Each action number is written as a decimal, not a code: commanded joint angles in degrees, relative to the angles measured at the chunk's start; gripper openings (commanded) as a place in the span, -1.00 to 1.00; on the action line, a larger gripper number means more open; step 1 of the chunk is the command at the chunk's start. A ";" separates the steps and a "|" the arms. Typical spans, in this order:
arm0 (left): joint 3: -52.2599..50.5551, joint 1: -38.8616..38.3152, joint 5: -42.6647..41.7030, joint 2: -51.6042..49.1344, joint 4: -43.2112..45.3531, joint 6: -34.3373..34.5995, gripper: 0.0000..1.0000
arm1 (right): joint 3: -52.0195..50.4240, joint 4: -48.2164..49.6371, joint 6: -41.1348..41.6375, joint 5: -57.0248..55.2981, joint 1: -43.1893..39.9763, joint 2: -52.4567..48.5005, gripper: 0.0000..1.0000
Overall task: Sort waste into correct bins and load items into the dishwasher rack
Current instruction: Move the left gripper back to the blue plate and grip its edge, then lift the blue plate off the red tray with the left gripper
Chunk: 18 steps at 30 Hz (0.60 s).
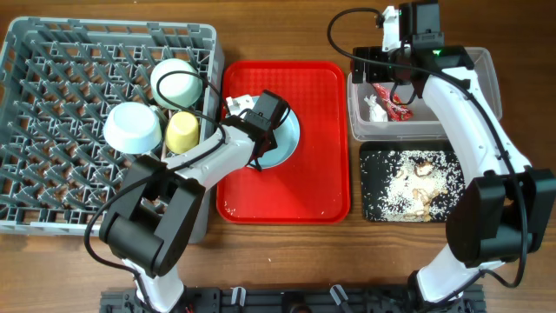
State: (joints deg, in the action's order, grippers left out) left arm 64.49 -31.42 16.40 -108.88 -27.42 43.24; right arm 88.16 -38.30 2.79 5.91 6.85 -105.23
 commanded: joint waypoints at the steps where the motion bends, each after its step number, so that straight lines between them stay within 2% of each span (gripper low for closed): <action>1: -0.09 0.02 -5.09 -0.57 1.20 0.22 -0.74 | 0.22 0.11 0.37 -0.50 0.20 -0.42 1.00; 3: -0.09 0.02 -12.76 -0.50 4.00 -3.30 -0.52 | 0.22 0.13 0.35 -0.50 0.20 -0.42 0.99; 6: -0.09 -0.11 -26.32 -0.52 7.67 -8.22 -0.31 | 0.22 0.13 0.35 -0.50 0.20 -0.42 0.99; 8: -0.09 -1.01 -29.92 -0.52 8.85 -10.05 -0.27 | 0.22 0.13 0.35 -0.50 0.20 -0.42 0.98; 14: -0.09 -5.77 -30.69 -0.63 8.57 -10.08 -0.58 | 0.22 0.13 0.35 -0.50 0.20 -0.42 1.00; 18: -0.09 -10.29 -32.00 -0.63 9.27 -12.59 -0.57 | 0.22 0.13 0.37 -0.50 0.20 -0.42 0.99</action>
State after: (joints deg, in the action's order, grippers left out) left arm 64.49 -38.24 -12.43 -108.88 -18.81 34.35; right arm 88.16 -38.30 2.79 5.91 6.85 -105.23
